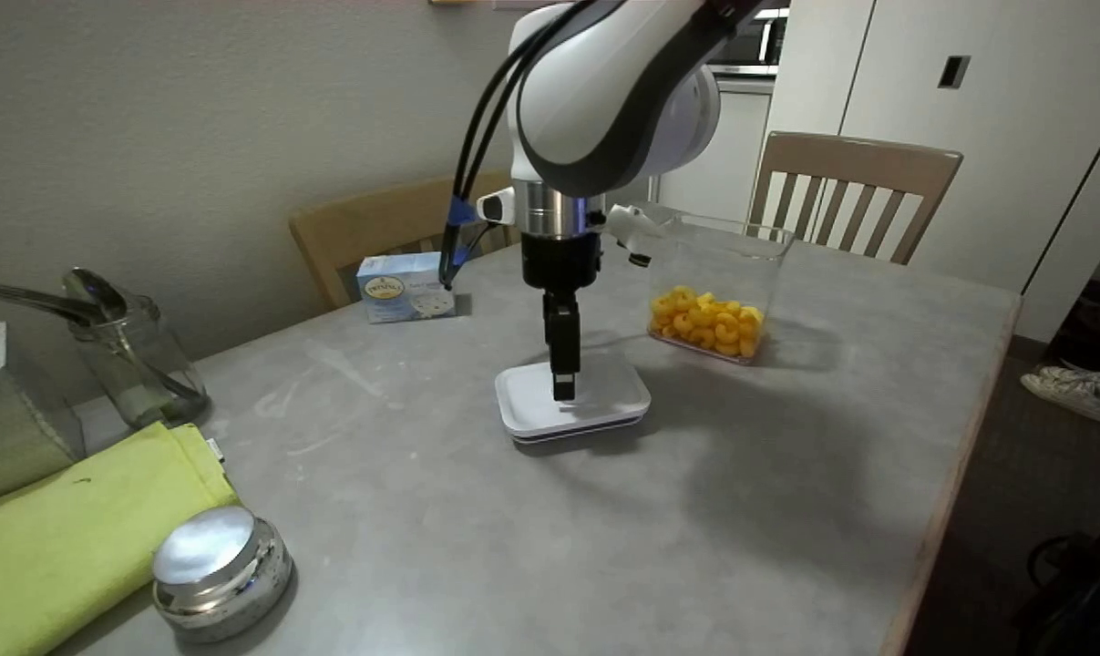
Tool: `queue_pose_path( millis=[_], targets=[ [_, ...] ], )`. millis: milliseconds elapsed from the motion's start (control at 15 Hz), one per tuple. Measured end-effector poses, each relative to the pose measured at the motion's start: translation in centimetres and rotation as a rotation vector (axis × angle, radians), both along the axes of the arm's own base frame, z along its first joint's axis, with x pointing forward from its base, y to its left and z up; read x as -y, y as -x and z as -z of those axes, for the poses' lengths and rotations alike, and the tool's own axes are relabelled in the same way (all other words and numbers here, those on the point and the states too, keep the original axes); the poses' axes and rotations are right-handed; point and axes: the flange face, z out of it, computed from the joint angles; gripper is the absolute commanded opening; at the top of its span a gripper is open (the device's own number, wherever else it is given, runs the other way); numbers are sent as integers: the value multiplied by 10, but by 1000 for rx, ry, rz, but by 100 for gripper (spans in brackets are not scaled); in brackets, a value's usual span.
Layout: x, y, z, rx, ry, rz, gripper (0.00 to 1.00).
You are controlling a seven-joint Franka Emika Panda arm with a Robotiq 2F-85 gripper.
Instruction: Put the white lid on top of the food container
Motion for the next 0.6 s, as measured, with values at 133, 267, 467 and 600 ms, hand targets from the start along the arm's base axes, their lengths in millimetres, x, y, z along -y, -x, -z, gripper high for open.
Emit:
queue_pose_path(
  millis=[133,267,467,600],
  targets=[
    [-3,-1,2,-4,-1,-3,79],
    [-5,-2,3,-6,-1,-6,63],
    [-8,-3,1,-5,-1,-8,58],
    [-9,-3,1,-6,0,-5,91]
  ],
)
